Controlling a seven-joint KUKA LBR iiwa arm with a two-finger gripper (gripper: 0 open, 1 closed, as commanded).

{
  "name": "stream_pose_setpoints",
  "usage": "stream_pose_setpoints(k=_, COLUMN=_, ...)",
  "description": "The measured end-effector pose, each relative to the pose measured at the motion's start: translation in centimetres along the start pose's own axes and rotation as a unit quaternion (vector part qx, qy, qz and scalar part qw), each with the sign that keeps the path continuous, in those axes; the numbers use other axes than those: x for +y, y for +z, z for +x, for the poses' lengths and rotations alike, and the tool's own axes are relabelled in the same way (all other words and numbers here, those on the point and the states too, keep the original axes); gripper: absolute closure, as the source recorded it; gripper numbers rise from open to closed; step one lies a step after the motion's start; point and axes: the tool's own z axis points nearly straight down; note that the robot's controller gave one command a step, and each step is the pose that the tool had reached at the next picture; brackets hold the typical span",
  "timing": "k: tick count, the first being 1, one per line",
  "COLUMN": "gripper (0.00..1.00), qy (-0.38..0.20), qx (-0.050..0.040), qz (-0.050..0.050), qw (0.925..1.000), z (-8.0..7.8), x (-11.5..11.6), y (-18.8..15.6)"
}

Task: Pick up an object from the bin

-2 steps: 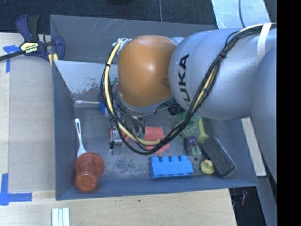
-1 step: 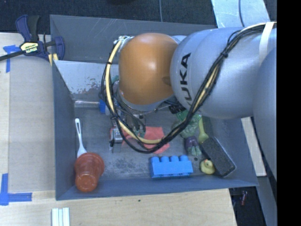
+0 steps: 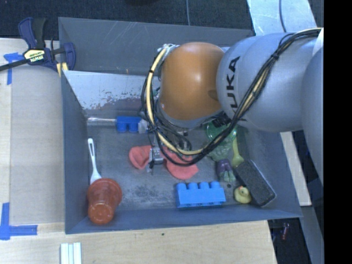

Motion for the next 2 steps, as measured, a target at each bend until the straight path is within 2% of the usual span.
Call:
stream_pose_setpoints(k=1, gripper=0.0, qy=0.04, qx=0.0014, qz=0.0, qw=0.9992, z=1.2, x=-2.6, y=-0.3)
stream_pose_setpoints(k=2, gripper=0.0, qy=0.051, qx=-0.002, qz=-0.001, qw=0.9987, z=1.2, x=-4.7, y=1.7)
